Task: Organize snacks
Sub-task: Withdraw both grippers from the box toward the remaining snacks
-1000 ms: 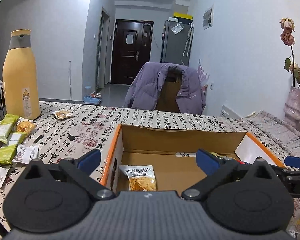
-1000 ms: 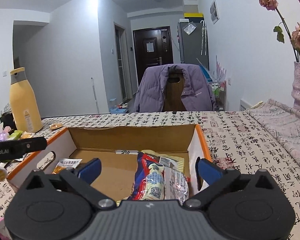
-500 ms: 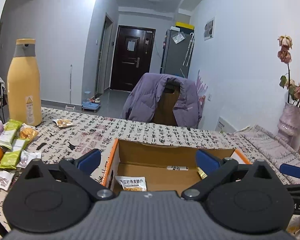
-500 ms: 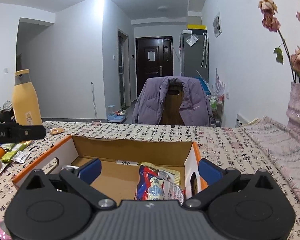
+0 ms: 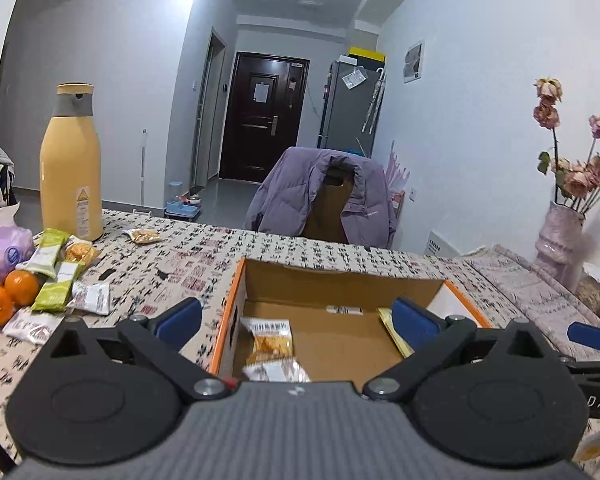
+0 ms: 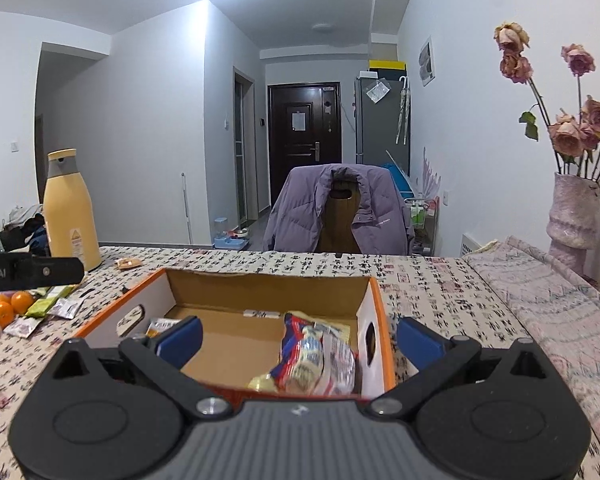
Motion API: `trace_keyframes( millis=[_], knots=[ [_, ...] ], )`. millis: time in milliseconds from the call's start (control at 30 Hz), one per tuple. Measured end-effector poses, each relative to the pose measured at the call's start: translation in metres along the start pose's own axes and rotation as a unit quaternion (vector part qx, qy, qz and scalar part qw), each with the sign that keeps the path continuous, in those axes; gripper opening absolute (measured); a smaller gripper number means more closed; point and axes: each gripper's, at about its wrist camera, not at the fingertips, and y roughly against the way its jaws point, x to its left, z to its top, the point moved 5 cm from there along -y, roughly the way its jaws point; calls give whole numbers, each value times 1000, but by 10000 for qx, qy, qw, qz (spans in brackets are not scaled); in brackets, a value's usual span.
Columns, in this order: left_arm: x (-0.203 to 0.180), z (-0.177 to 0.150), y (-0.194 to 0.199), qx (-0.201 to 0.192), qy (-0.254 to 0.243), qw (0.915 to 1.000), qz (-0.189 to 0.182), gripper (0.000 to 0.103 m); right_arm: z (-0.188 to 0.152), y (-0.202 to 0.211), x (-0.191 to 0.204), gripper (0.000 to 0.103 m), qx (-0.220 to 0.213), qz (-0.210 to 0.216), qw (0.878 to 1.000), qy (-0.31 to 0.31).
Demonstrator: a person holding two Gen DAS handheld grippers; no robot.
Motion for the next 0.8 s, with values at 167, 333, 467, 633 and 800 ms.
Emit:
trace_keyframes(
  millis=[167, 333, 467, 633, 800],
  knots=[
    [2, -21, 26, 92, -54, 9999, 15, 103, -23, 27, 7, 103, 69, 24, 10000, -38],
    [7, -42, 47, 208, 23, 9998, -36, 103, -47, 51, 9, 103, 204, 68, 9997, -153],
    [10, -62, 67, 173, 14, 9998, 14, 103, -66, 68, 12, 103, 246, 40, 9994, -238],
    [11, -86, 86, 225, -81, 9997, 15, 103, -84, 84, 17, 103, 319, 38, 9991, -267],
    [16, -108, 98, 308, -43, 9995, 1, 103, -101, 99, 25, 103, 360, 16, 9991, -221]
  ],
)
